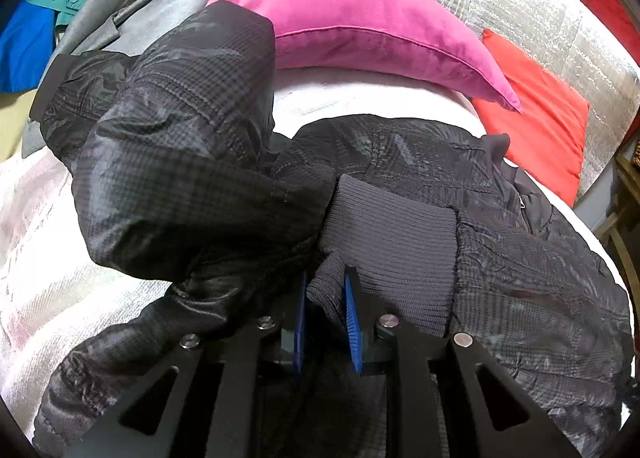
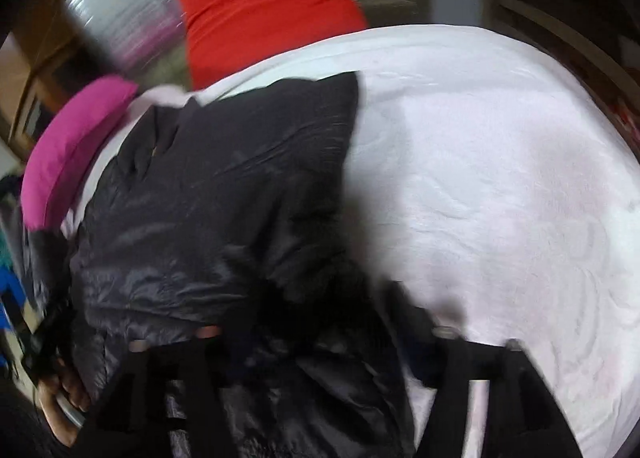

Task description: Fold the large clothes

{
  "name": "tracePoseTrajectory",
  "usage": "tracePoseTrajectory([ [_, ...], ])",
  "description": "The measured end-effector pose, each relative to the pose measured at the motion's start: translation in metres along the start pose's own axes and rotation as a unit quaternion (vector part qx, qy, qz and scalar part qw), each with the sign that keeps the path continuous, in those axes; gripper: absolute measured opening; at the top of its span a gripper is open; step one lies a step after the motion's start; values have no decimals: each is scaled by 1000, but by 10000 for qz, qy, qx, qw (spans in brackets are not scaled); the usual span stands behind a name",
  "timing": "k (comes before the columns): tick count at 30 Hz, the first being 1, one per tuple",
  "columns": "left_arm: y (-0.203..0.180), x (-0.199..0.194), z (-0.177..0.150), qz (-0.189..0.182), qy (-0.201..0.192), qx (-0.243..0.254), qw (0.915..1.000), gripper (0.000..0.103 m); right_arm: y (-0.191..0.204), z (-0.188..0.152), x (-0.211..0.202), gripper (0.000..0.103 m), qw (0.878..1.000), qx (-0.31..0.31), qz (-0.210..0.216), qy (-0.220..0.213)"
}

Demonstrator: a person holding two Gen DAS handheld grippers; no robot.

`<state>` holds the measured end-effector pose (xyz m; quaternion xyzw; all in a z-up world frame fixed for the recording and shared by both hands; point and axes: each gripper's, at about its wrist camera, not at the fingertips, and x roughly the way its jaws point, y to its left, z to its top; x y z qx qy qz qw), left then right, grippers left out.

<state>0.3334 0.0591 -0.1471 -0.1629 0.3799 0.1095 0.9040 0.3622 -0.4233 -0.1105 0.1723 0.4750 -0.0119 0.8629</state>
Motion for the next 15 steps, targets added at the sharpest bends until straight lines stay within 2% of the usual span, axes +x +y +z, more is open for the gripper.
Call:
tracePoseTrajectory([
  [2,-1,0,0,14,-5,15,10000,21,0,3,-25,70,9994,15,43,-329],
  [6,1,0,0,-1,-6,3,10000,21,19,7,-49,70,9954,8,585,-762],
  [8,1,0,0,5,-8,11,10000,21,28,2,-42,71,9918,91,1119,-610],
  [9,1,0,0,0,-4,21,10000,21,27,-4,-29,71,9914,74,1237,-420],
  [10,1,0,0,-3,-3,18,10000,21,24,-8,-18,73,9925,92,1197,-222],
  [11,1,0,0,-16,-5,15,10000,22,13,-15,6,72,9933,283,1104,171],
  [12,1,0,0,-42,-4,19,10000,23,6,-17,15,68,9912,501,1214,191],
  [13,2,0,0,-56,-2,6,10000,23,-1,-16,7,68,9879,743,1360,-28],
  [15,2,0,0,-55,9,-8,10000,23,3,-9,-8,71,9872,788,1386,-52],
])
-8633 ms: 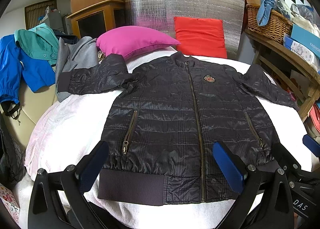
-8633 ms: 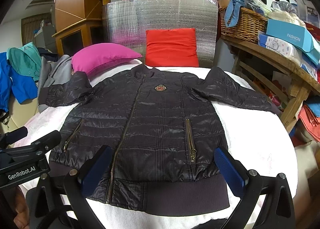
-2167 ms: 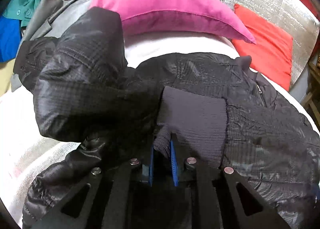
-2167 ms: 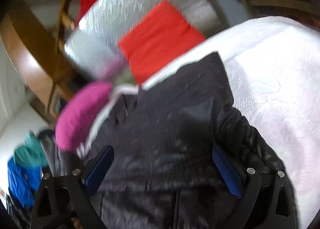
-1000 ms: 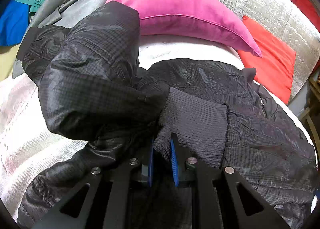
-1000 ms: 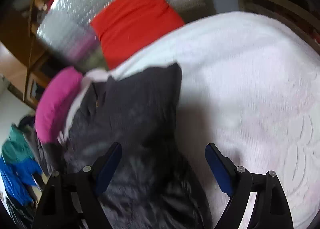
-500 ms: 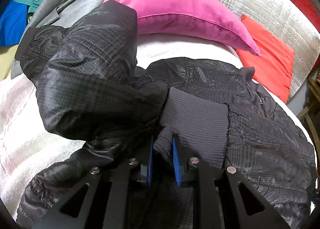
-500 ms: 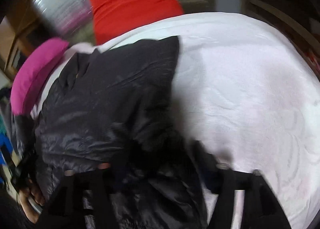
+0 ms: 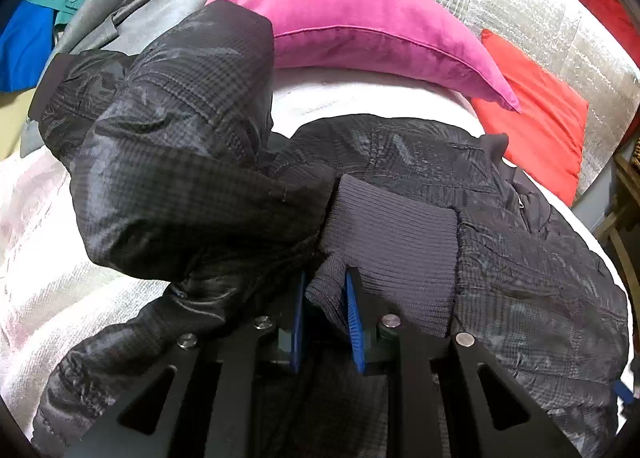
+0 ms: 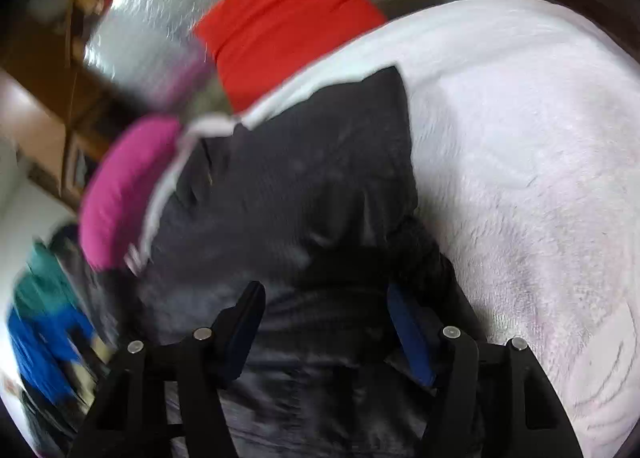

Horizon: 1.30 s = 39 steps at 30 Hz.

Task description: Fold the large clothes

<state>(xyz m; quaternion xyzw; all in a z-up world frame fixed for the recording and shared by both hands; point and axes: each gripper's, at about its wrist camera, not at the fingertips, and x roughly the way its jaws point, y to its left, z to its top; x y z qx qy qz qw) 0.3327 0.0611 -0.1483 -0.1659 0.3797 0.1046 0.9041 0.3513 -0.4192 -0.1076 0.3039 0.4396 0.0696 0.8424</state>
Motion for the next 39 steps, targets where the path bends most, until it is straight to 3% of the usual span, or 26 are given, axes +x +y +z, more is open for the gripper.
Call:
tracePoseTrajectory([
  [3,-1,0,0,34,-13,26,10000,23,23,18,-14,77,9991,-310,85,-294],
  [6,0,0,1,8,-7,7,10000,23,30,52,9,83,9983,-242,71,-522],
  [9,-1,0,0,26,-11,22,10000,23,11,68,41,85,9995,123,-14,-299],
  [11,-1,1,1,11,-9,33,10000,25,-9,68,72,85,9979,538,-358,60],
  [13,0,2,1,-13,3,24,10000,25,-6,63,66,85,9979,522,-331,-203],
  [18,-7,1,4,42,29,132,9999,29,51,19,23,87,9921,-579,-693,-873],
  [21,-14,-8,9,118,128,308,9994,49,80,-29,8,92,9842,-1227,-722,-1057],
  [22,-16,-14,11,69,132,335,9993,57,89,-43,14,93,9824,-1374,-714,-1048],
  [27,-9,-71,34,-679,-181,542,9961,67,101,-97,34,94,9749,-2047,-730,-493],
  [30,32,-103,59,-960,-597,354,9930,75,95,-108,57,96,9725,-2096,-978,-278],
  [31,57,-111,70,-913,-792,176,9925,81,95,-108,58,98,9723,-2121,-946,-274],
  [33,99,-113,90,-769,-965,-64,9923,82,100,-109,65,102,9681,-2261,-1048,-242],
  [36,185,-91,124,-310,-862,-800,9926,82,110,-113,77,103,9608,-2449,-1282,-230],
  [39,274,-58,146,105,-624,-1739,9827,82,110,-115,76,103,9609,-2448,-1269,-260],
])
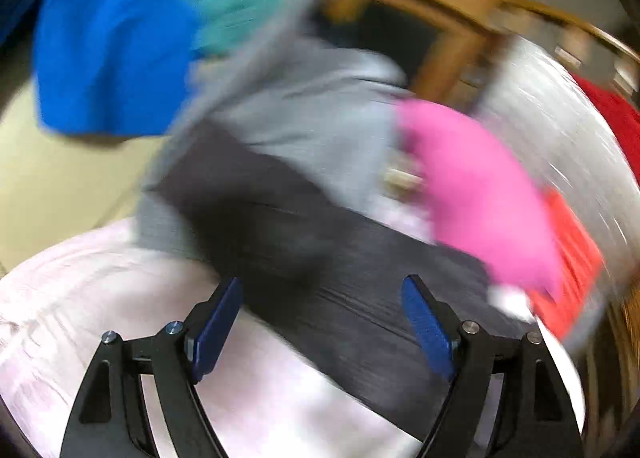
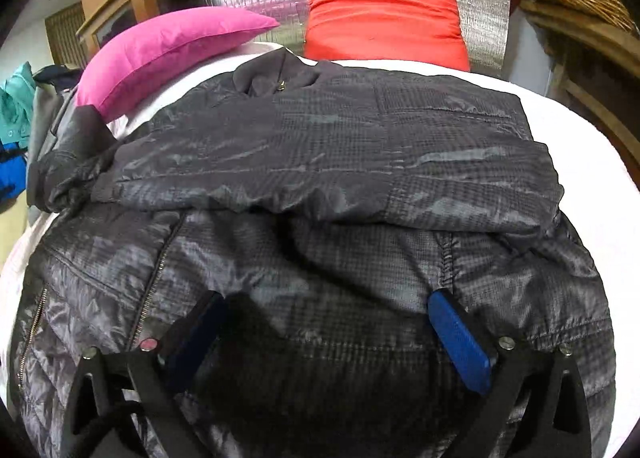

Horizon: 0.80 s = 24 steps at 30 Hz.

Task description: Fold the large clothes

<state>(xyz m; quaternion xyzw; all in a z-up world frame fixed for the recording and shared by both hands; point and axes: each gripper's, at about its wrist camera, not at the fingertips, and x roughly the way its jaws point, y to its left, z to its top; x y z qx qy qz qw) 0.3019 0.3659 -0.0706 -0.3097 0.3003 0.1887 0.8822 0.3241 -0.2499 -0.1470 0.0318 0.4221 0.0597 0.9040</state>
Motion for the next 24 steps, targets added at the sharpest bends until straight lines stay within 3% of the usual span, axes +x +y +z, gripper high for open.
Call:
tracePoseTrajectory([
  [4,55,42,33,85,345,-508,9981,82,-4,-3,-2,103,10000,45,66,-35],
  [10,81,78,54,194,424,-781,9959,81,-6,-6,-5,103,10000,43,64,-49],
  [13,83,94,57,317,610,-715,9951,41,-6,-6,-4,103,9999,48,73,-56],
  [16,80,95,63,482,619,-640,9949,19,-6,-6,-4,103,9999,45,69,-57],
  [20,54,69,72,714,381,-191,9965,15,-6,-6,-4,103,9999,58,82,-56],
  [24,3,7,72,680,-211,625,9955,14,-7,-6,-4,103,9999,71,97,-66],
])
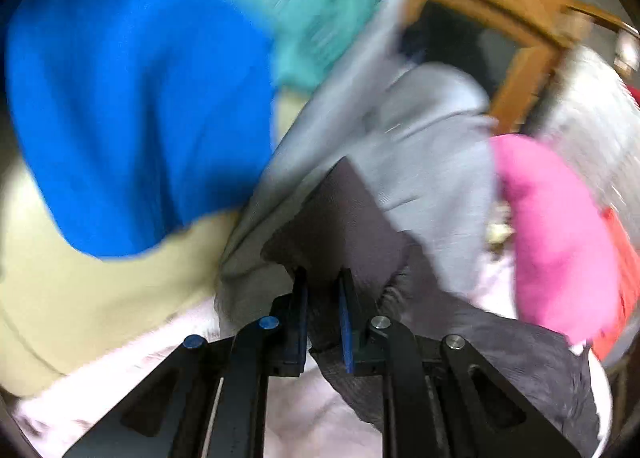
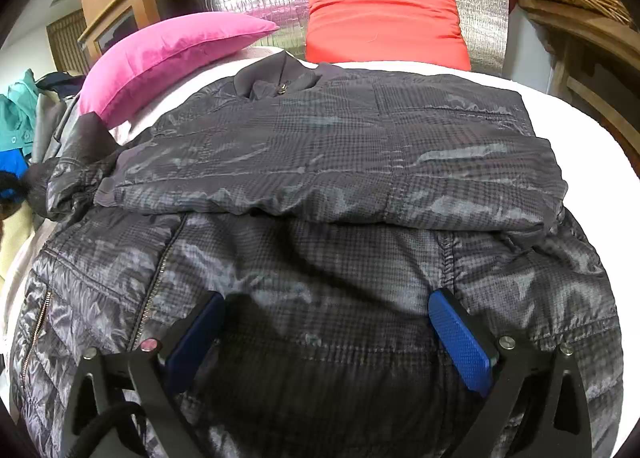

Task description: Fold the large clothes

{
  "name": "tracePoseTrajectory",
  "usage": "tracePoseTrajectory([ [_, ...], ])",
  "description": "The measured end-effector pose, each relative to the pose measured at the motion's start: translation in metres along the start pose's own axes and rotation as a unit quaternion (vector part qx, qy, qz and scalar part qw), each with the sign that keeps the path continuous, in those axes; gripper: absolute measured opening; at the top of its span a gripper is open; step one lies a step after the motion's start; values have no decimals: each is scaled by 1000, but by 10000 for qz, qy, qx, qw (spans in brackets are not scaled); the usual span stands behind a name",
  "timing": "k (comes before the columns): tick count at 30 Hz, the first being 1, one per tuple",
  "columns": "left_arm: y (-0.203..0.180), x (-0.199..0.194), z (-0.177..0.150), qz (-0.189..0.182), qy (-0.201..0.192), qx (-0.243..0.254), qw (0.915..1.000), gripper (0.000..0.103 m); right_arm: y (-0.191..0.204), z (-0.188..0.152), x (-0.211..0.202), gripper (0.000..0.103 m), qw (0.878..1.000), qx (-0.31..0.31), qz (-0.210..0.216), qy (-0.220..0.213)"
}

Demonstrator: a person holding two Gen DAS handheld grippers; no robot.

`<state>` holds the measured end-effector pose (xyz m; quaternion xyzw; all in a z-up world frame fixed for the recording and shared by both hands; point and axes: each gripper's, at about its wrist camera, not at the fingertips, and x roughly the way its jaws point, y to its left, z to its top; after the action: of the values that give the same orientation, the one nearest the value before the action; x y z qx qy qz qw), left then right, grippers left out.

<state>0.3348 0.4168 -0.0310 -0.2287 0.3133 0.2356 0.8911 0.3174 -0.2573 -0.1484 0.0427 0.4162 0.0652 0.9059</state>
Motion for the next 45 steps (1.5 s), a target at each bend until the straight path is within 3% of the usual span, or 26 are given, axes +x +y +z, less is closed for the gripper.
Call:
tracePoseTrajectory([
  [2,-31,-48,0,-89,-531,477,9974,14,0,0,0,103,10000,3,2,-1],
  [4,-73,-100,-6,-298,-1029,1048,9887,14,0,0,0,103,10000,9,8,-6],
  [6,-94,-134,-9,-548,-1273,1302,9818,14,0,0,0,103,10000,21,23,-12],
  [12,-218,-203,-51,-1515,-1423,2075,9559,14,-2,2,1,103,9998,100,133,-54],
  [17,-314,-211,-115,-2017,-1057,2626,9376,14,-9,2,-1,103,9989,271,348,-139],
  [23,-415,-180,-201,-2330,-242,3228,9170,15,-17,3,-4,103,9963,516,636,-246],
  [28,-463,-128,-258,-2479,1457,3582,8883,22,-19,3,-4,103,9949,608,751,-297],
  [29,-463,-124,-262,-2416,1649,3576,8869,34,-19,3,-4,103,9946,627,774,-305],
  [32,-448,-133,-254,-2446,1415,3514,8926,62,-19,4,-3,103,9945,631,778,-309],
  [35,-412,-154,-236,-2560,982,3191,9072,71,-18,4,-2,103,9946,630,771,-306],
  [37,-372,-156,-223,-2562,751,2737,9240,75,-18,2,-2,103,9947,625,763,-302],
  [40,-302,-151,-217,-2234,442,2015,9526,76,-18,2,-2,103,9947,627,758,-285],
  [42,-270,-133,-222,-2013,430,1558,9661,76,-18,4,-1,103,9949,631,753,-246],
  [45,-236,-101,-228,-1689,702,1221,9755,76,-23,10,-5,102,9931,797,857,-76],
])
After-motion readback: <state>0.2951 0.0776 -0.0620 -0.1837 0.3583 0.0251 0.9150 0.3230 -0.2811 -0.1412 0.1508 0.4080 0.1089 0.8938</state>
